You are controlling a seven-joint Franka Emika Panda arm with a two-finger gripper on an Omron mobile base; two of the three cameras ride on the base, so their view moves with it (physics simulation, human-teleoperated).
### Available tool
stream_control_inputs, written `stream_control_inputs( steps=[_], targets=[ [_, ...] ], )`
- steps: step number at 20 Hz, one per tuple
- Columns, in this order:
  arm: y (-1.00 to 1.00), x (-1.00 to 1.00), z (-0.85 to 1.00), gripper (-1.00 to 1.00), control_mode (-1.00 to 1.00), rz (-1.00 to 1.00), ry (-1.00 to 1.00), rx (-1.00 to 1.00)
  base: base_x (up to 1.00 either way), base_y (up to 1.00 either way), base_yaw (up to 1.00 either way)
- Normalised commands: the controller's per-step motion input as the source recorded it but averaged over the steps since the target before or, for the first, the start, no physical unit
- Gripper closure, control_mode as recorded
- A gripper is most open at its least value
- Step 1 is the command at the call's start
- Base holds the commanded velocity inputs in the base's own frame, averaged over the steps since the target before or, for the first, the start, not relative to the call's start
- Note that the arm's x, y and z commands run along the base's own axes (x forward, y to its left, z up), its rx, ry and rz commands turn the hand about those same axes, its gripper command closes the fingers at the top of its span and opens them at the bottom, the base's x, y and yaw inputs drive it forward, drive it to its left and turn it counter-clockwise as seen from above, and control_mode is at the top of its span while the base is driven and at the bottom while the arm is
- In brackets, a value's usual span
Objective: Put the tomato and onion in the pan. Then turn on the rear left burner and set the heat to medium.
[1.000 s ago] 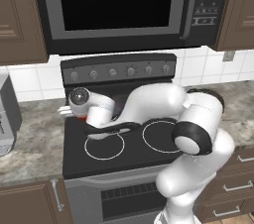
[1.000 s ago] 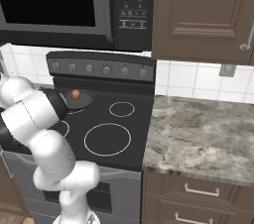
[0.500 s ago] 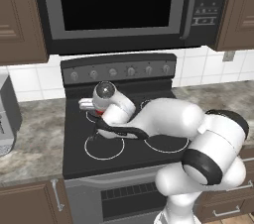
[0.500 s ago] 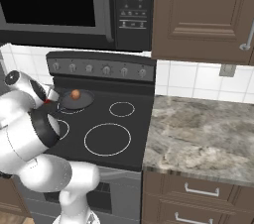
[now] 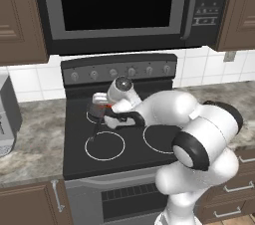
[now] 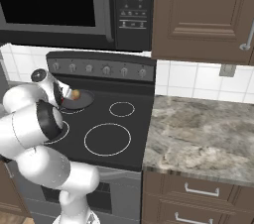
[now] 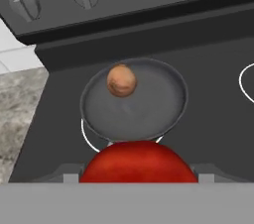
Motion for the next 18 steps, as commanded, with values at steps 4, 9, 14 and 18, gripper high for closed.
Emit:
stream_control_inputs(
  steps=[4, 9, 14, 18],
  targets=[
    [0.0, 0.88, -0.01, 1.0, -1.0, 0.0, 0.18, 0.0, 0.0, 0.0, 0.0],
    [0.0, 0.72, -0.3, 1.0, -1.0, 0.0, 0.25, 0.0, 0.0, 0.0, 0.0],
    [0.01, 0.54, -0.46, 1.0, -1.0, 0.0, 0.25, 0.0, 0.0, 0.0, 0.0],
    [0.05, 0.53, -0.38, 1.0, -1.0, 0.0, 0.2, 0.0, 0.0, 0.0, 0.0]
  ],
)
